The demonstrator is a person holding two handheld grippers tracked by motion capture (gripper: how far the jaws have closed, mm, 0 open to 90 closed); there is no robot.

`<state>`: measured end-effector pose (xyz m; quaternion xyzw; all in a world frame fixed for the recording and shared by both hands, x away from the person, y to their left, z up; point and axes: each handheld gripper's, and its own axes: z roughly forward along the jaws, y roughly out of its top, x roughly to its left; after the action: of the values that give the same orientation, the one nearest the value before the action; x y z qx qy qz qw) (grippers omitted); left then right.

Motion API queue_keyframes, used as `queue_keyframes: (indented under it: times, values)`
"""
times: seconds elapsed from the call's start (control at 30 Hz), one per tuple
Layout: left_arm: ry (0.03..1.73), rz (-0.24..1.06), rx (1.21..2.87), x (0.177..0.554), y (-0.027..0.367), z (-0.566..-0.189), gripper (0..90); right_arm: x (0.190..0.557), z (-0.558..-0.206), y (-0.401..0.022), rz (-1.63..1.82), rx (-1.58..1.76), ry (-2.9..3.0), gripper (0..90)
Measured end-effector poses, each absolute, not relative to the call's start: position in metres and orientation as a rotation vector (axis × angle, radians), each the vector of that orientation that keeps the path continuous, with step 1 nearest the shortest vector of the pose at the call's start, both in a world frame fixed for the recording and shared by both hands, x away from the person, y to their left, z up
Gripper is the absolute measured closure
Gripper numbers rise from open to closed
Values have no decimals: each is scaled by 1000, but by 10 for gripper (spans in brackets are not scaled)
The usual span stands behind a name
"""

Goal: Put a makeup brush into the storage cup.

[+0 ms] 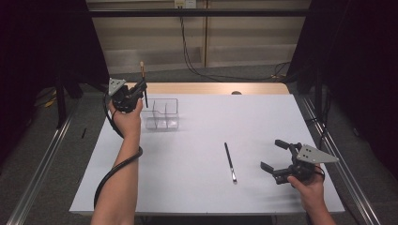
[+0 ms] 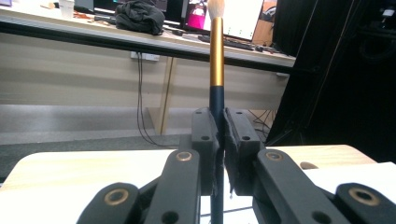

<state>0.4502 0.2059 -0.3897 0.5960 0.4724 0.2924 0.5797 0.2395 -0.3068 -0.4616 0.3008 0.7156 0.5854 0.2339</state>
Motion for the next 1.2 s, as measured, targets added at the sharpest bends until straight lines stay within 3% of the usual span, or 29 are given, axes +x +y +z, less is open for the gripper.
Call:
queue_keyframes:
  times: [1.2]
  values:
    - [1110,647,1420,445,198,-410,834,239,-462,-306,1609,822,1969,0]
